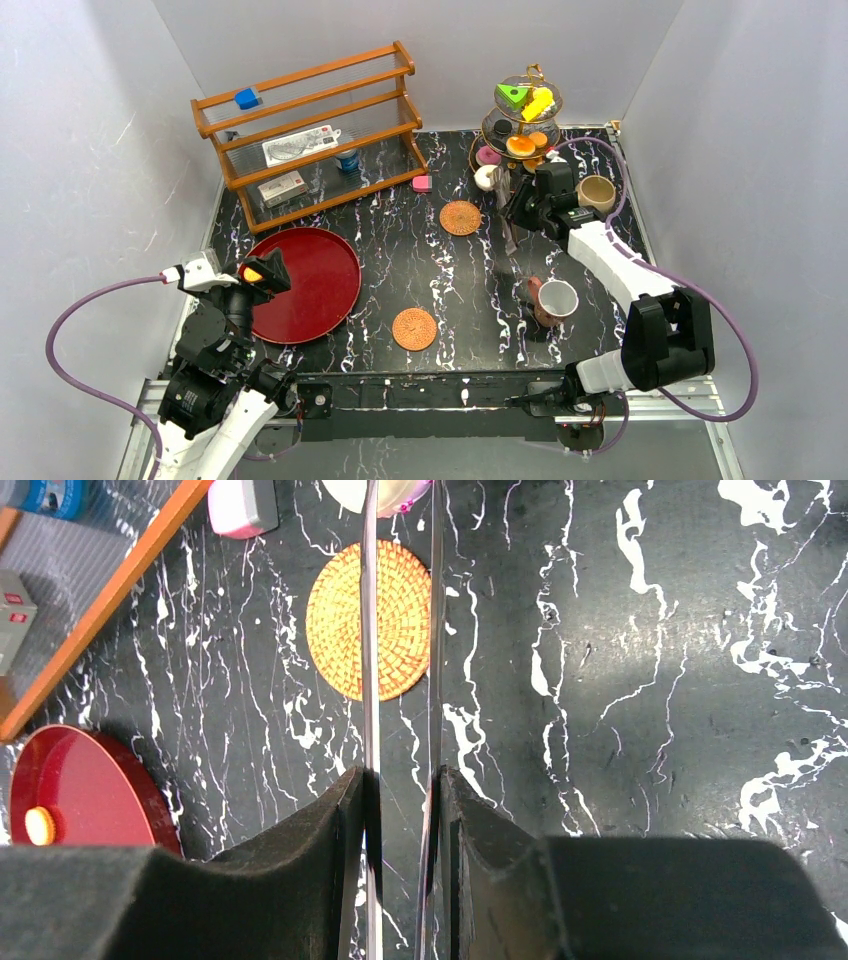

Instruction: Serve the afternoon tea

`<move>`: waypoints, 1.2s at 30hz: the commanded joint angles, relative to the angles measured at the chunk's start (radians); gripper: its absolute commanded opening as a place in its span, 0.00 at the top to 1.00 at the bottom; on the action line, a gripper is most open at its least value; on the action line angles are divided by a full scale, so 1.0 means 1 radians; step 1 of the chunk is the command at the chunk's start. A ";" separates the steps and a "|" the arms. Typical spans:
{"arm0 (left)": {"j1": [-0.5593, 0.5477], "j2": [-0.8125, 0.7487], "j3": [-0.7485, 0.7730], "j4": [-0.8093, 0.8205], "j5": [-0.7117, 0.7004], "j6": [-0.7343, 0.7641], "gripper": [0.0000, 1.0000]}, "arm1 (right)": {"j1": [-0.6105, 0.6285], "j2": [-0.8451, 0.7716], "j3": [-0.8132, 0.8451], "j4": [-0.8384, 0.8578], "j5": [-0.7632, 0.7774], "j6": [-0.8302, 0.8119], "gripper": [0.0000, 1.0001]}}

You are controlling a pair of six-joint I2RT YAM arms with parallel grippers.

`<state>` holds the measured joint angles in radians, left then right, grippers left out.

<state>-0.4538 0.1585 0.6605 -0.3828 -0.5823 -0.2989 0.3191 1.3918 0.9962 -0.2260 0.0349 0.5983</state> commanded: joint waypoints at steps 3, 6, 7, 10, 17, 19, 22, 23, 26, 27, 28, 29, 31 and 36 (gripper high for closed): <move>-0.003 -0.009 0.008 0.004 -0.002 -0.003 0.04 | -0.057 -0.023 -0.001 0.097 -0.085 0.045 0.63; -0.003 -0.011 0.006 0.003 -0.003 -0.003 0.04 | -0.081 -0.014 -0.001 0.109 -0.101 0.060 0.63; -0.003 -0.010 0.007 0.004 -0.003 -0.003 0.05 | -0.088 -0.009 0.000 0.112 -0.105 0.064 0.62; -0.003 -0.008 0.008 0.004 -0.004 -0.003 0.04 | -0.115 0.007 0.005 0.120 -0.126 0.075 0.63; -0.003 -0.008 0.008 0.004 -0.005 -0.003 0.05 | -0.153 0.052 0.017 0.146 -0.162 0.101 0.62; -0.003 -0.009 0.007 0.003 -0.005 -0.003 0.04 | -0.160 0.068 0.025 0.151 -0.172 0.105 0.62; -0.003 -0.006 0.007 0.004 -0.003 -0.003 0.04 | -0.169 0.098 0.042 0.151 -0.173 0.111 0.62; -0.003 -0.005 0.006 0.005 -0.004 -0.003 0.05 | -0.171 0.107 0.046 0.153 -0.174 0.115 0.62; -0.003 0.001 0.008 0.005 -0.002 -0.002 0.05 | -0.179 0.133 0.059 0.165 -0.173 0.129 0.62; -0.003 0.002 0.008 0.005 -0.002 -0.002 0.04 | -0.181 0.141 0.061 0.173 -0.173 0.137 0.62; -0.003 0.004 0.008 0.006 -0.002 -0.002 0.04 | -0.181 0.150 0.065 0.181 -0.172 0.144 0.61; -0.003 0.004 0.008 0.005 -0.001 -0.001 0.04 | -0.182 0.161 0.072 0.185 -0.170 0.149 0.61; -0.003 0.002 0.008 0.007 -0.003 -0.001 0.04 | -0.184 0.183 0.090 0.184 -0.171 0.158 0.61; -0.003 -0.004 0.008 0.005 -0.008 -0.001 0.04 | -0.190 0.227 0.124 0.187 -0.179 0.169 0.61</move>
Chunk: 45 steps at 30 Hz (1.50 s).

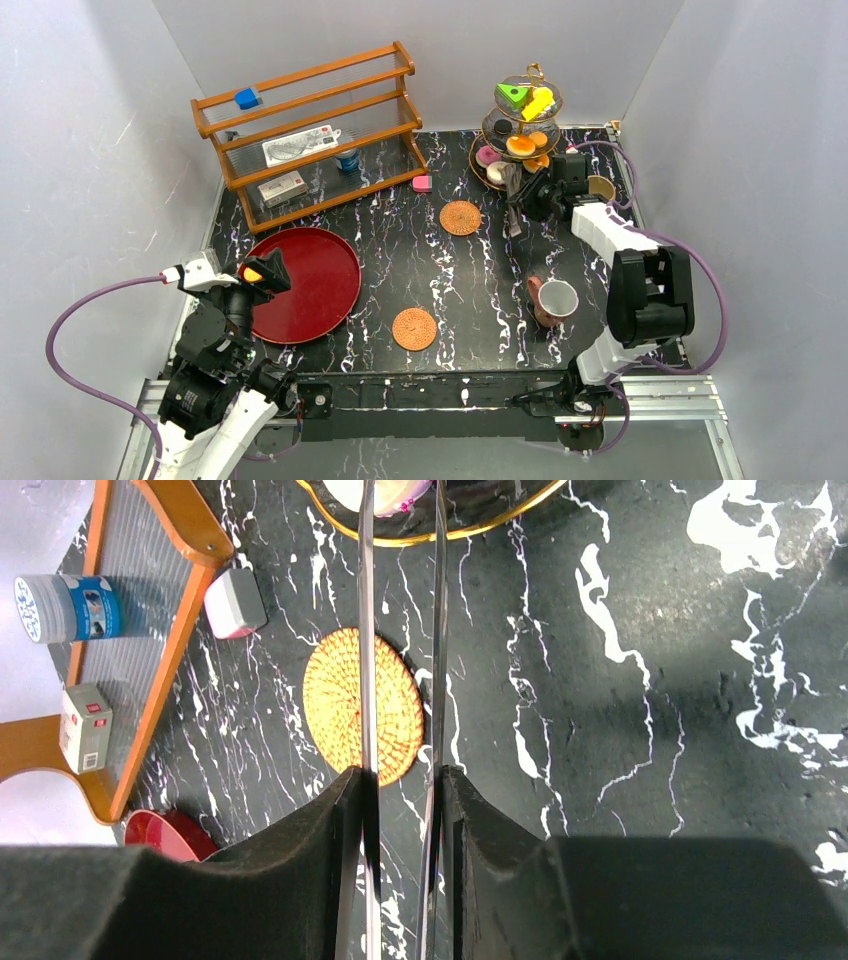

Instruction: Serve the afternoon tea

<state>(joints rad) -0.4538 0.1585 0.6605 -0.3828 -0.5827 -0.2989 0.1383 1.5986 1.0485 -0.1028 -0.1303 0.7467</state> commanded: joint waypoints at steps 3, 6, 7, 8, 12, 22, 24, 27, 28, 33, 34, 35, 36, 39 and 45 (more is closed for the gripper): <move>-0.003 -0.009 0.006 0.005 -0.009 0.000 0.04 | -0.011 0.040 0.095 0.055 -0.015 0.021 0.60; -0.003 -0.012 0.006 0.005 -0.009 -0.001 0.05 | -0.014 0.051 0.109 0.046 -0.019 0.022 0.57; -0.003 -0.012 0.007 0.005 -0.008 -0.002 0.04 | -0.015 0.053 0.113 0.040 -0.021 0.022 0.57; -0.003 -0.011 0.006 0.005 -0.009 -0.001 0.05 | -0.016 0.053 0.115 0.032 -0.021 0.021 0.57; -0.003 -0.010 0.006 0.005 -0.011 0.000 0.04 | -0.019 0.030 0.102 0.031 -0.014 0.027 0.55; -0.003 -0.014 0.007 0.004 -0.009 -0.003 0.05 | -0.019 -0.035 0.091 -0.023 0.017 -0.013 0.54; -0.003 -0.014 0.007 0.004 -0.010 -0.003 0.05 | -0.019 -0.052 0.095 -0.037 0.036 -0.025 0.54; -0.003 -0.016 0.007 0.003 -0.009 -0.004 0.04 | -0.020 -0.073 0.102 -0.050 0.059 -0.042 0.52; -0.003 -0.015 0.008 0.002 -0.009 -0.003 0.05 | -0.019 -0.079 0.101 -0.047 0.064 -0.046 0.52; -0.003 -0.024 0.010 -0.004 -0.009 -0.009 0.05 | -0.019 -0.090 0.116 -0.077 0.062 -0.056 0.51; -0.003 -0.025 0.009 -0.004 -0.009 -0.011 0.05 | -0.019 -0.097 0.114 -0.079 0.063 -0.057 0.51; -0.003 -0.025 0.009 -0.005 -0.008 -0.011 0.05 | -0.019 -0.103 0.110 -0.080 0.062 -0.060 0.51; -0.003 -0.025 0.009 -0.004 -0.007 -0.011 0.04 | -0.020 -0.111 0.105 -0.083 0.057 -0.066 0.51; -0.003 -0.021 0.010 -0.005 -0.004 -0.011 0.05 | -0.019 -0.133 0.086 -0.083 0.026 -0.089 0.52; -0.003 -0.017 0.011 -0.004 0.002 -0.011 0.04 | -0.020 -0.202 0.038 -0.107 -0.021 -0.125 0.53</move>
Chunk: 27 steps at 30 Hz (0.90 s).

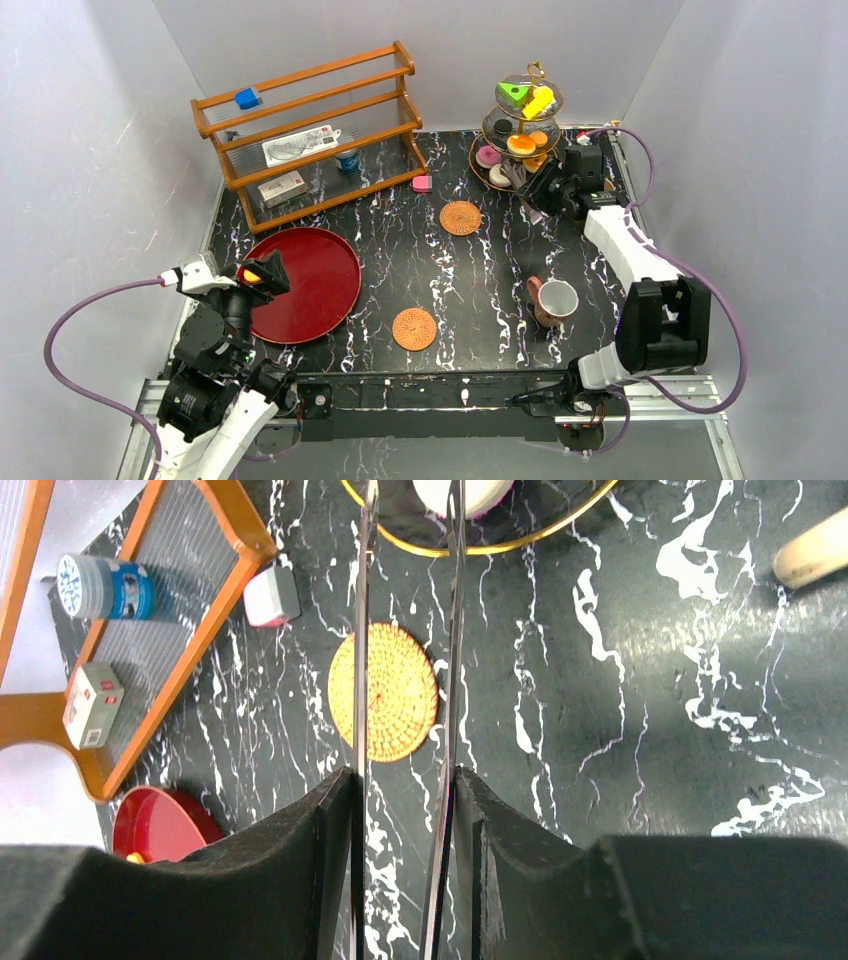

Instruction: Serve the afternoon tea

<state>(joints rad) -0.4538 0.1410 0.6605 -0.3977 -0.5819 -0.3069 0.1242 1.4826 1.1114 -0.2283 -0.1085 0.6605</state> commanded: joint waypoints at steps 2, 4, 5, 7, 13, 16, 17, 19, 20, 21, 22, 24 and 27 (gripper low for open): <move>-0.003 0.001 0.010 0.010 0.001 -0.003 0.05 | -0.004 -0.114 -0.046 0.013 -0.072 -0.039 0.53; -0.003 0.002 0.011 0.011 0.001 -0.003 0.04 | -0.004 -0.138 -0.067 0.012 -0.098 -0.039 0.53; -0.003 0.003 0.011 0.011 0.003 -0.003 0.05 | -0.003 -0.147 -0.076 0.012 -0.108 -0.039 0.53; -0.003 0.006 0.010 0.011 0.003 -0.003 0.05 | -0.002 -0.162 -0.086 0.007 -0.130 -0.043 0.53; -0.003 0.014 0.011 0.009 0.006 -0.004 0.05 | 0.031 -0.196 -0.096 -0.031 -0.175 -0.052 0.54; -0.003 0.011 0.008 0.010 0.004 -0.008 0.05 | 0.099 -0.210 -0.098 -0.042 -0.174 -0.056 0.54; -0.003 0.012 0.006 0.012 0.002 -0.008 0.04 | 0.131 -0.212 -0.091 -0.047 -0.167 -0.063 0.54; -0.003 0.019 0.009 0.008 0.003 -0.007 0.05 | 0.195 -0.211 -0.071 -0.061 -0.154 -0.081 0.54; -0.003 0.023 0.011 0.005 0.005 -0.009 0.04 | 0.230 -0.212 -0.065 -0.060 -0.143 -0.090 0.54; -0.003 0.025 0.013 0.003 0.005 -0.010 0.04 | 0.260 -0.216 -0.065 -0.054 -0.131 -0.098 0.54; -0.003 0.027 0.014 0.001 0.002 -0.012 0.05 | 0.293 -0.220 -0.067 -0.043 -0.120 -0.104 0.54; -0.003 0.031 0.014 0.000 -0.001 -0.013 0.05 | 0.346 -0.221 -0.073 -0.007 -0.111 -0.117 0.54; -0.003 0.028 0.016 -0.006 -0.017 -0.017 0.04 | 0.389 -0.192 -0.061 0.031 -0.129 -0.139 0.53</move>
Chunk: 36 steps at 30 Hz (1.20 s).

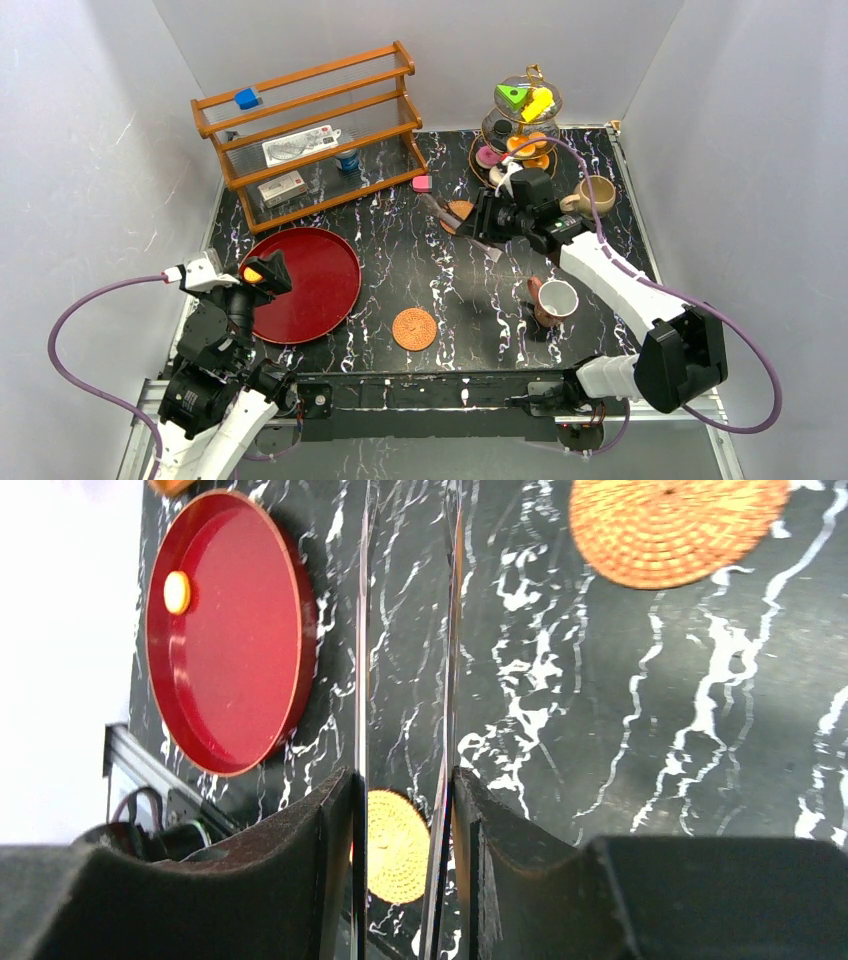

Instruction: Serve the afternoon tea

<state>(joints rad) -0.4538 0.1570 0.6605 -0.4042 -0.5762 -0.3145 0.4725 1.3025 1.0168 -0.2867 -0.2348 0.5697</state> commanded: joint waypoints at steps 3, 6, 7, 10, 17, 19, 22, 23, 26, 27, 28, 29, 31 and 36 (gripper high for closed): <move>-0.003 0.010 0.014 -0.002 -0.028 -0.014 0.05 | 0.075 0.021 0.071 0.084 -0.004 -0.083 0.53; -0.003 0.021 0.017 -0.003 -0.006 -0.013 0.05 | 0.143 0.026 0.064 0.143 0.026 -0.104 0.53; -0.003 0.027 0.018 -0.002 -0.004 -0.014 0.05 | 0.164 0.031 0.057 0.170 0.027 -0.114 0.53; -0.003 0.039 0.028 -0.018 -0.025 -0.025 0.05 | 0.232 0.053 0.060 0.222 0.047 -0.151 0.53; -0.003 0.002 0.018 0.002 -0.027 -0.028 0.05 | 0.397 0.165 0.116 0.343 0.140 -0.270 0.52; -0.003 0.006 0.037 0.005 -0.027 -0.050 0.05 | 0.439 0.204 0.131 0.382 0.157 -0.324 0.52; -0.003 0.029 0.092 -0.007 -0.020 -0.075 0.05 | 0.483 0.266 0.163 0.427 0.156 -0.396 0.52; -0.003 0.039 0.114 -0.015 -0.016 -0.081 0.05 | 0.496 0.287 0.175 0.442 0.153 -0.420 0.52; -0.003 0.076 0.182 -0.050 -0.001 -0.092 0.05 | 0.538 0.358 0.208 0.497 0.139 -0.484 0.51; -0.003 0.089 0.204 -0.065 0.005 -0.095 0.05 | 0.547 0.379 0.224 0.512 0.135 -0.495 0.51; -0.003 0.104 0.228 -0.085 0.007 -0.102 0.05 | 0.557 0.404 0.243 0.518 0.130 -0.503 0.51; -0.003 0.114 0.250 -0.103 0.013 -0.110 0.05 | 0.564 0.429 0.268 0.518 0.128 -0.506 0.51; -0.003 0.132 0.289 -0.133 0.030 -0.124 0.05 | 0.580 0.486 0.326 0.499 0.128 -0.513 0.52; -0.003 0.144 0.359 -0.174 0.080 -0.148 0.05 | 0.627 0.612 0.459 0.456 0.162 -0.566 0.51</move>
<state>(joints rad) -0.4538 0.2817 0.9592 -0.5293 -0.5365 -0.4278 1.0687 1.8572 1.3514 0.1234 -0.0998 0.0757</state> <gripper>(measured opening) 0.956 0.490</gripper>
